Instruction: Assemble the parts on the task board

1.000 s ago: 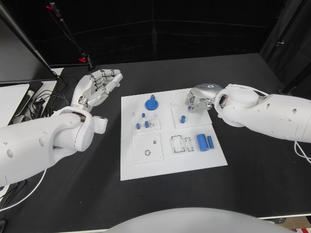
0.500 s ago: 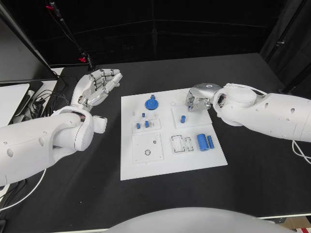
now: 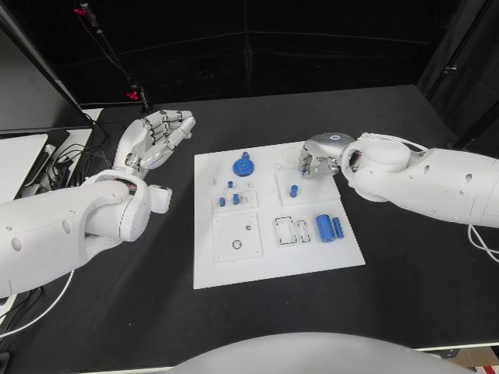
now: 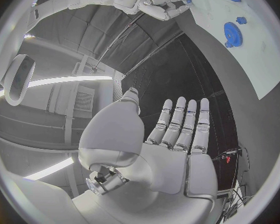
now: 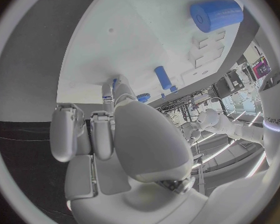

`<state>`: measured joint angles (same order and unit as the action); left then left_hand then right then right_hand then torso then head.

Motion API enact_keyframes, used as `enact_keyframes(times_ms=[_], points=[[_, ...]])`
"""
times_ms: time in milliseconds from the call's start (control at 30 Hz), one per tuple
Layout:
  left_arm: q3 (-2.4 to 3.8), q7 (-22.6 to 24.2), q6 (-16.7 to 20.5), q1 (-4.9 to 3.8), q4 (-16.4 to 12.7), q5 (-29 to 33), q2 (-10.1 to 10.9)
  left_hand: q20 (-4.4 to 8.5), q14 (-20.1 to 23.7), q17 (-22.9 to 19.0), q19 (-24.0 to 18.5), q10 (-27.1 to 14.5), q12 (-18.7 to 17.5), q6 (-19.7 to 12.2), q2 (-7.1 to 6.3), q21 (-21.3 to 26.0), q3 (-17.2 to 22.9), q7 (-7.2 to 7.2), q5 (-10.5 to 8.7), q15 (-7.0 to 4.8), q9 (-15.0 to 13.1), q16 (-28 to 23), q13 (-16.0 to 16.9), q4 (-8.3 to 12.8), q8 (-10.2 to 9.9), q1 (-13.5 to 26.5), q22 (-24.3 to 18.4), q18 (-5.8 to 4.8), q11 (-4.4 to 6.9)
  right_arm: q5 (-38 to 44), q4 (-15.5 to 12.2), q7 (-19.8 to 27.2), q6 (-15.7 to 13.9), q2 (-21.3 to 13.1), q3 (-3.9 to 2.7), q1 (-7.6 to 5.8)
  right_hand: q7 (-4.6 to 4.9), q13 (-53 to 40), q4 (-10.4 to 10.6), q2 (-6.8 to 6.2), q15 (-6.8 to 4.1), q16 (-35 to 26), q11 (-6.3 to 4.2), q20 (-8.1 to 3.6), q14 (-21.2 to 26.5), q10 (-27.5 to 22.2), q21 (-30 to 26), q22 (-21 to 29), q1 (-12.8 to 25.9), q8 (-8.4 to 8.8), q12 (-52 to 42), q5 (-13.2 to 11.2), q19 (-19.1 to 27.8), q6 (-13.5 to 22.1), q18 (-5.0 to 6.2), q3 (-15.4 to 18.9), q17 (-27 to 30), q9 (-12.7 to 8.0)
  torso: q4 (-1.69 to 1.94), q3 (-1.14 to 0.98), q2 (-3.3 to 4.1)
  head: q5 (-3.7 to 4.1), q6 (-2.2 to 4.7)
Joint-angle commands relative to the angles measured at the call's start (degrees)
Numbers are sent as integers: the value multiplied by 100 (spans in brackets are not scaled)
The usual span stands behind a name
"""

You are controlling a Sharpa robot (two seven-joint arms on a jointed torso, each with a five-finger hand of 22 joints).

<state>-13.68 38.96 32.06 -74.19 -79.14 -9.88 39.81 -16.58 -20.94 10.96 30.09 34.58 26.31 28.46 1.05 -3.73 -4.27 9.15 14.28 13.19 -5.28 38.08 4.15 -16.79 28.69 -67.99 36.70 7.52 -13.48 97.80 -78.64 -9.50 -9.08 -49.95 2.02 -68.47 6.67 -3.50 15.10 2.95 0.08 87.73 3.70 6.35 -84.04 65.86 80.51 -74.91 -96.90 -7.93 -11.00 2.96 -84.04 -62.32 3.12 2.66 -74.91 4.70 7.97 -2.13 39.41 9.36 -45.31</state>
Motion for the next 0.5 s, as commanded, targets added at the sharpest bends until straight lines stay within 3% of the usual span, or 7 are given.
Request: enact_keyframes(times_ms=[33,500], points=[[6,894,-63,-7,1,14,-2,0,45,-9,55,-57,22,-55,58,-34,-40,669,20,-5,8,21,-5,9,23,-3,-8,-65,0,170,-27,-91,179,-3,24,32,3,5,15,-6,-54,-29,-11,-56,-470,58,-10,-1028,-52,-20,41,-22,-65,-65,-51,-37,-911,5,-4,-1,3,7,-8],[6,869,-84,-2,21,14,4,0,49,-66,61,-78,90,-72,104,-36,-77,668,99,-7,21,77,-13,10,87,-52,-35,-64,2,228,-141,187,-563,-45,24,46,22,4,-9,-15,-73,-34,-24,-85,-471,358,59,-1066,-250,-51,223,-19,-113,-297,-72,-231,-905,16,1,-2,1,-22,-28]])
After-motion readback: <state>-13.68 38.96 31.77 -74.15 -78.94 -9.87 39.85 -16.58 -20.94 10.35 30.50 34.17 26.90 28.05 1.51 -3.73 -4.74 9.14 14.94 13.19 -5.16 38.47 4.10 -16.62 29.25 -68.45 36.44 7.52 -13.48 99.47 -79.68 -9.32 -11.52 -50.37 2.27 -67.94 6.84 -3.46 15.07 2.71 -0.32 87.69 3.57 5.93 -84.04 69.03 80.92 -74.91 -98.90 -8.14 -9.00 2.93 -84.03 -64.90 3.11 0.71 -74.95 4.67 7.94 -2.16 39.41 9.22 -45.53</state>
